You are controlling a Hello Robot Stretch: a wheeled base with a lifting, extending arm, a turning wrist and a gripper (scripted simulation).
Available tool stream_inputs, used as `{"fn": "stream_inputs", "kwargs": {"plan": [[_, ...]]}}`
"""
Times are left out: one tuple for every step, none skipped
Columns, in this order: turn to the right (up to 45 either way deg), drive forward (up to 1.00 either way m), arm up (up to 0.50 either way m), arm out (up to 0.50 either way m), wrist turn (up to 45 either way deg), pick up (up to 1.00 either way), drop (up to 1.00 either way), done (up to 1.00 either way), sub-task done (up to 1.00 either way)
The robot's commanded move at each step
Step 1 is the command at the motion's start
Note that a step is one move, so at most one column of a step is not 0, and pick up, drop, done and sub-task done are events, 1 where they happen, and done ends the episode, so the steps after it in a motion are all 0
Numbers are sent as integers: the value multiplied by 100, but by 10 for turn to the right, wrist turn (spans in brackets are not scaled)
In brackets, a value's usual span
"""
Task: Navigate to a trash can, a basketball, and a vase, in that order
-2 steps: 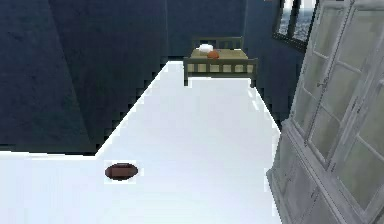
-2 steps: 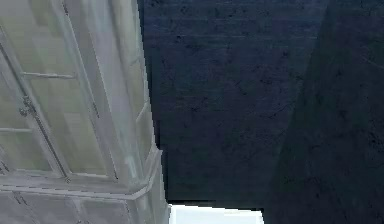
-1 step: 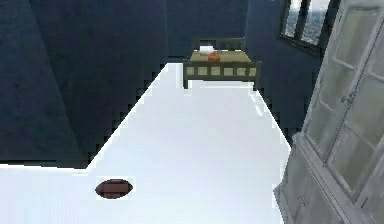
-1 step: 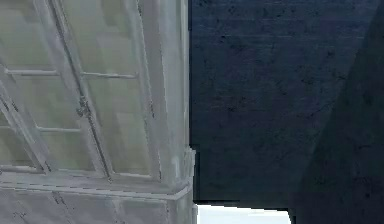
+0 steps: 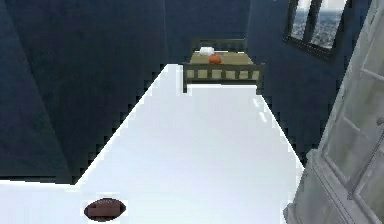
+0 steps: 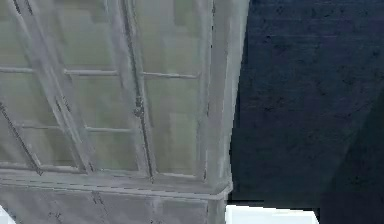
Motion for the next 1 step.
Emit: {"fn": "stream_inputs", "kwargs": {"plan": [[-450,0,0,0,0,0,0,0,0]]}}
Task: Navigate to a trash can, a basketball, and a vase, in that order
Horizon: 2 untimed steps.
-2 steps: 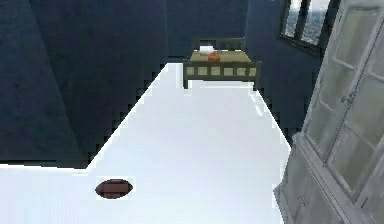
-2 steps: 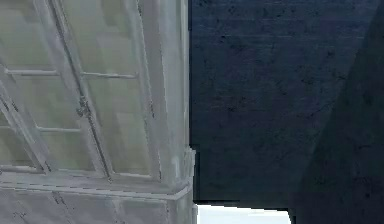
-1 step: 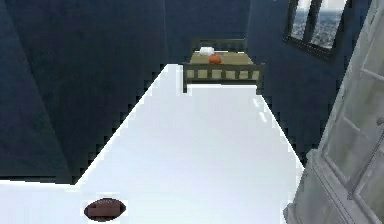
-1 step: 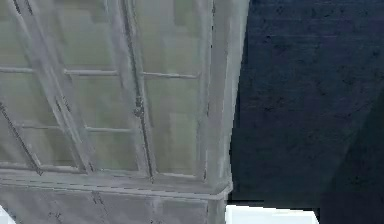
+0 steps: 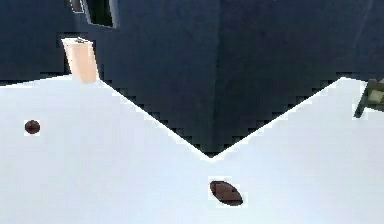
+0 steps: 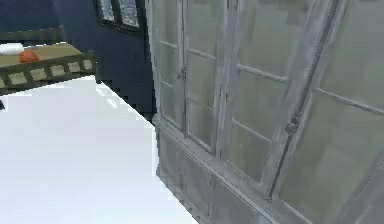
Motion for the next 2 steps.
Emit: {"fn": "stream_inputs", "kwargs": {"plan": [[-330,0,0,0,0,0,0,0,0],[0,100,0,0,0,0,0,0,0]]}}
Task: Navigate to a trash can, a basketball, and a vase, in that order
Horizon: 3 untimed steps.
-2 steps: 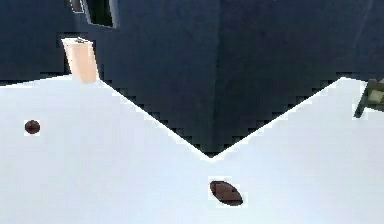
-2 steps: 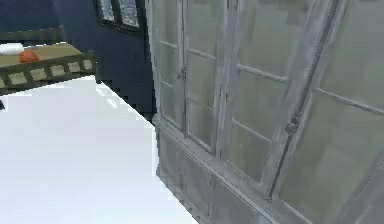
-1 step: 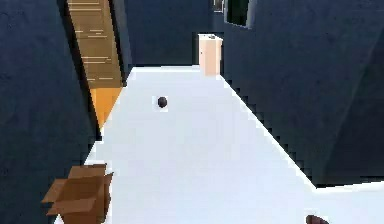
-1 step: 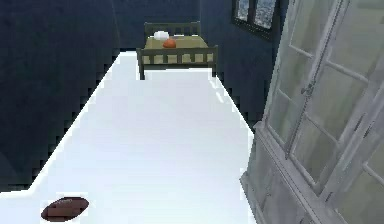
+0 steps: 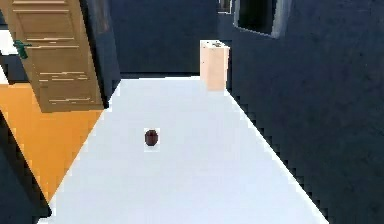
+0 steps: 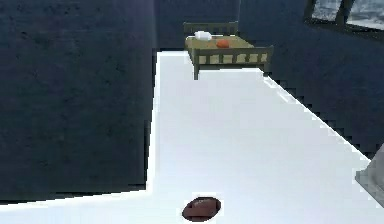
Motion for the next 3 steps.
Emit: {"fn": "stream_inputs", "kwargs": {"plan": [[0,100,0,0,0,0,0,0,0],[-30,0,0,0,0,0,0,0,0],[0,85,0,0,0,0,0,0,0]]}}
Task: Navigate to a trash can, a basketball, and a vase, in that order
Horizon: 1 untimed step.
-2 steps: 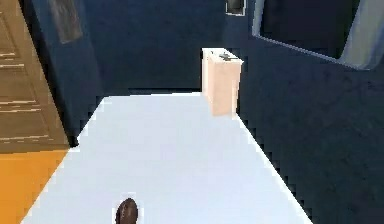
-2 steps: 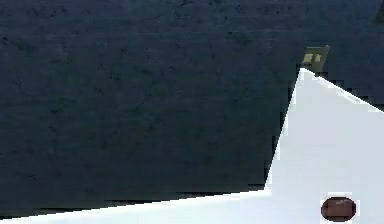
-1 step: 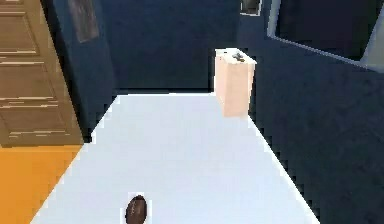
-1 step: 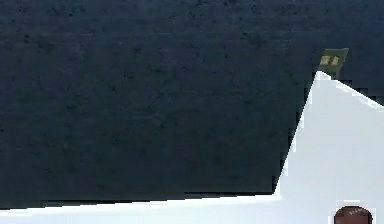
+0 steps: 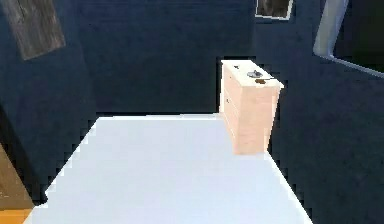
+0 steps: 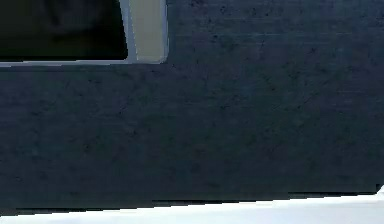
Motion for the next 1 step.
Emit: {"fn": "stream_inputs", "kwargs": {"plan": [[90,0,0,0,0,0,0,0,0]]}}
